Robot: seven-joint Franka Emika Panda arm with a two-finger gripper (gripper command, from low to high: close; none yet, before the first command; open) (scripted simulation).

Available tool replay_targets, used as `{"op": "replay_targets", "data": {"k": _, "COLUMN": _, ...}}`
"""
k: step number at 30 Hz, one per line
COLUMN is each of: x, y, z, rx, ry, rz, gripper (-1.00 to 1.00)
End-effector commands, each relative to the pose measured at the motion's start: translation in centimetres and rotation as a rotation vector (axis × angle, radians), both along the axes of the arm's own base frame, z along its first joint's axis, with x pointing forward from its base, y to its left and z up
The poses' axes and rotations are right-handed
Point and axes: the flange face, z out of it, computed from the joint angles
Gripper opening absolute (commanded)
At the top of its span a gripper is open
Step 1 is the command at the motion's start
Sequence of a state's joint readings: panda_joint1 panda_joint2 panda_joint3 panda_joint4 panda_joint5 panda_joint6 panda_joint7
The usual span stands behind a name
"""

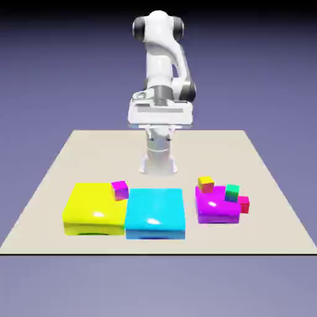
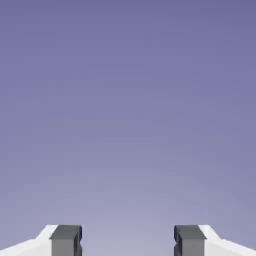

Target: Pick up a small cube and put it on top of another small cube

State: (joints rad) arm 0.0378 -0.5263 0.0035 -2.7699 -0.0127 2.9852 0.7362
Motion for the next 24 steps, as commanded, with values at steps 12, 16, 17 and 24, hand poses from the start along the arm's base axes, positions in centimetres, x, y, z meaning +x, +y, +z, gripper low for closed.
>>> {"op": "replay_targets", "data": {"k": 12, "x": 7.6, "y": 14.8, "z": -7.4, "rx": -0.245, "ry": 0.518, "rz": 0.375, "gripper": 0.0}}
{"op": "replay_targets", "data": {"k": 16, "x": 8.3, "y": 20.0, "z": -10.7, "rx": -0.357, "ry": 0.677, "rz": 0.484, "gripper": 0.0}}
{"op": "replay_targets", "data": {"k": 17, "x": 8.4, "y": 21.3, "z": -11.5, "rx": -0.387, "ry": 0.716, "rz": 0.51, "gripper": 0.0}}
{"op": "replay_targets", "data": {"k": 24, "x": 7.1, "y": 30.0, "z": -17.9, "rx": -0.621, "ry": 0.974, "rz": 0.667, "gripper": 0.0}}
